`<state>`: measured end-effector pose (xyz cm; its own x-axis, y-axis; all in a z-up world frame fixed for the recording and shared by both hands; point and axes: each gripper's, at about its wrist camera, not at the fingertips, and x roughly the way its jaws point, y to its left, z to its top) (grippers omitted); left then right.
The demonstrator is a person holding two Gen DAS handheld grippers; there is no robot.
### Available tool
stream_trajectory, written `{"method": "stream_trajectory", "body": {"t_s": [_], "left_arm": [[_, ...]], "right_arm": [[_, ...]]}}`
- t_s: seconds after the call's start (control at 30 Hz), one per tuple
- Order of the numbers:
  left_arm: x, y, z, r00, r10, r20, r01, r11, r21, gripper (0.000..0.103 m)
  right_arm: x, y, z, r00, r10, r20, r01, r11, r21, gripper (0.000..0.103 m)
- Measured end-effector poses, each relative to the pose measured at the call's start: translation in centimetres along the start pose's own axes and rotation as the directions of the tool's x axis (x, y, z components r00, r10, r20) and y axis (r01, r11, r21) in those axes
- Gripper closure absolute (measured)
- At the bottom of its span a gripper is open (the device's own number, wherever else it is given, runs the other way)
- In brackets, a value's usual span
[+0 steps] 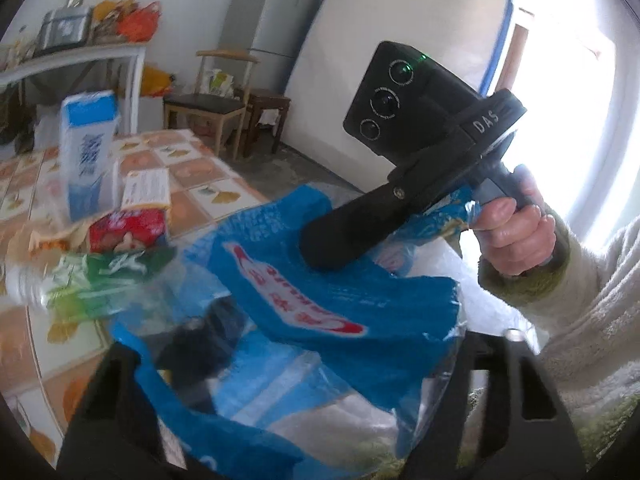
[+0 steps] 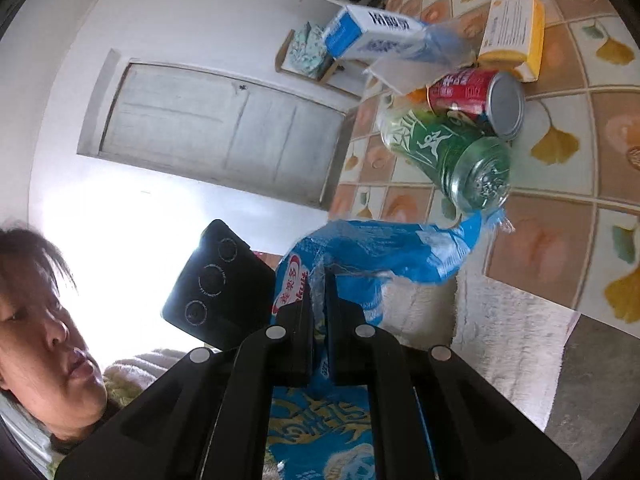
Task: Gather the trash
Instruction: 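Grasp the blue snack bag with the left gripper while the right gripper releases it, then grasp the white-and-yellow medicine box with the right gripper and lift it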
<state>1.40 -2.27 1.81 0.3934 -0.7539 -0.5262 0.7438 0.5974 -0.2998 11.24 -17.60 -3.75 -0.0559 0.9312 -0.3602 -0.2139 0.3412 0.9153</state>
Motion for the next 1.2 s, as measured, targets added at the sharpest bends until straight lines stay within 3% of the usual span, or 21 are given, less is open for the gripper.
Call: {"method": "stream_trajectory", "body": {"t_s": [0.13, 0.2, 0.33, 0.47, 0.53, 0.6, 0.7, 0.87, 1.03, 1.2], "left_arm": [[-0.7, 1.7, -0.9, 1.0, 0.003, 0.005, -0.003, 0.998, -0.06, 0.075], [-1.0, 2.2, -1.4, 1.0, 0.006, 0.009, -0.005, 0.997, -0.074, 0.093], [-1.6, 3.6, -2.4, 0.999, 0.025, 0.026, -0.022, 0.993, -0.112, 0.101], [-2.0, 5.8, -3.2, 0.999, 0.037, 0.039, -0.03, 0.985, -0.171, 0.102], [-2.3, 6.5, -3.5, 0.998, 0.039, 0.045, -0.029, 0.981, -0.194, 0.102], [-2.6, 7.0, -3.7, 0.998, 0.035, 0.052, -0.023, 0.976, -0.216, 0.102], [-2.7, 7.5, -4.0, 0.998, 0.035, 0.052, -0.022, 0.973, -0.23, 0.102], [-2.8, 7.4, -4.2, 0.998, 0.04, 0.049, -0.027, 0.971, -0.236, 0.102], [-3.7, 7.3, -4.5, 0.997, 0.052, 0.05, -0.038, 0.967, -0.253, 0.102], [-3.8, 7.5, -4.5, 0.997, 0.062, 0.038, -0.05, 0.963, -0.264, 0.102]], "right_arm": [[1.1, -0.6, 0.5, 1.0, 0.016, -0.024, -0.015, 0.999, 0.033, 0.097], [1.7, -0.8, 1.0, 0.999, 0.004, -0.033, -0.002, 0.999, 0.049, 0.094], [2.7, -1.1, 1.8, 0.998, -0.03, -0.051, 0.034, 0.996, 0.077, 0.09], [1.2, -1.4, 3.2, 0.997, -0.079, -0.009, 0.08, 0.994, 0.08, 0.06], [-0.7, -1.5, 4.2, 0.993, -0.108, 0.053, 0.104, 0.992, 0.073, 0.053], [-3.0, -2.0, 6.1, 0.969, -0.202, 0.141, 0.192, 0.978, 0.078, 0.045], [-5.1, -3.7, 9.4, 0.902, -0.357, 0.241, 0.33, 0.933, 0.144, 0.039], [-4.1, -8.0, 15.6, 0.825, -0.511, 0.241, 0.449, 0.852, 0.271, 0.038], [-1.3, -11.7, 20.3, 0.806, -0.564, 0.177, 0.483, 0.801, 0.355, 0.038], [0.8, -12.0, 22.9, 0.787, -0.597, 0.155, 0.53, 0.783, 0.325, 0.038]]}}
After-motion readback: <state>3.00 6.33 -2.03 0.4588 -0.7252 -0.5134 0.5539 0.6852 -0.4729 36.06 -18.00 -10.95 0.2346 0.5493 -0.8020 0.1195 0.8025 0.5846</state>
